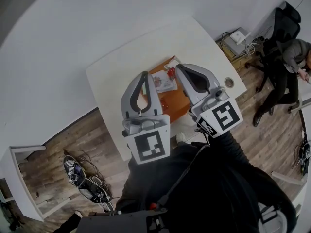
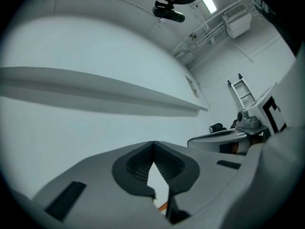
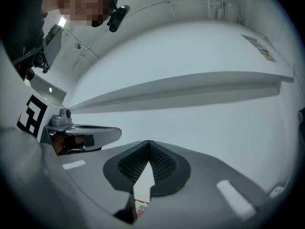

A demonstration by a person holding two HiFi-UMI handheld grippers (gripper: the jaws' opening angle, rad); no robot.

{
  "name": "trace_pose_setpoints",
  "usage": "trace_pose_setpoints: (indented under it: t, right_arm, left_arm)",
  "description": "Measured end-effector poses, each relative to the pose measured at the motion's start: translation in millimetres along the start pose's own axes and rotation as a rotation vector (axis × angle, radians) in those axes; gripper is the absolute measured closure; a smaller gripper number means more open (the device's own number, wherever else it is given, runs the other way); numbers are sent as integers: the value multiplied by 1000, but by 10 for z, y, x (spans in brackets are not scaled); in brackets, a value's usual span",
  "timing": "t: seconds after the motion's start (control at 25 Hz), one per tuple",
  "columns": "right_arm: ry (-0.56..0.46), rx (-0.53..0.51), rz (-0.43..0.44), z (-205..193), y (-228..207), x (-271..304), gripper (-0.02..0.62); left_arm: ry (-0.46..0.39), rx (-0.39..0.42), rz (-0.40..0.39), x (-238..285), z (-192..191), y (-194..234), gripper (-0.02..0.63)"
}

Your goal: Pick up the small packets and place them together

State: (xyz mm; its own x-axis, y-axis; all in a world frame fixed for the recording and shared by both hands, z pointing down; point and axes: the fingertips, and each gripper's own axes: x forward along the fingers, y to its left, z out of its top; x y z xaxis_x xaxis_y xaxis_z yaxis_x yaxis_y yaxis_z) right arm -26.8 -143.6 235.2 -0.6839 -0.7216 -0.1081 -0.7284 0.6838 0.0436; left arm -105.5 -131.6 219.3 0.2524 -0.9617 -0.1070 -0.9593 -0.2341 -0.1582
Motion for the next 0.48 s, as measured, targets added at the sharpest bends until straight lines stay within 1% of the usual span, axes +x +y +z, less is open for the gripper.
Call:
trace_pose_setpoints:
  t: [0.28,0.36,0.48]
  right_arm:
    - [-10,3,2,16,-6,7,595]
    - [-9,3,2,20,5,4,595]
    - [-8,6,4,26,24,-5,595]
  left_arm:
    - [7,4,-9,23,-5,-33,607]
    - [9,-2,2,11,-4,-17,607]
    - [0,-35,35,-21,13,36,607]
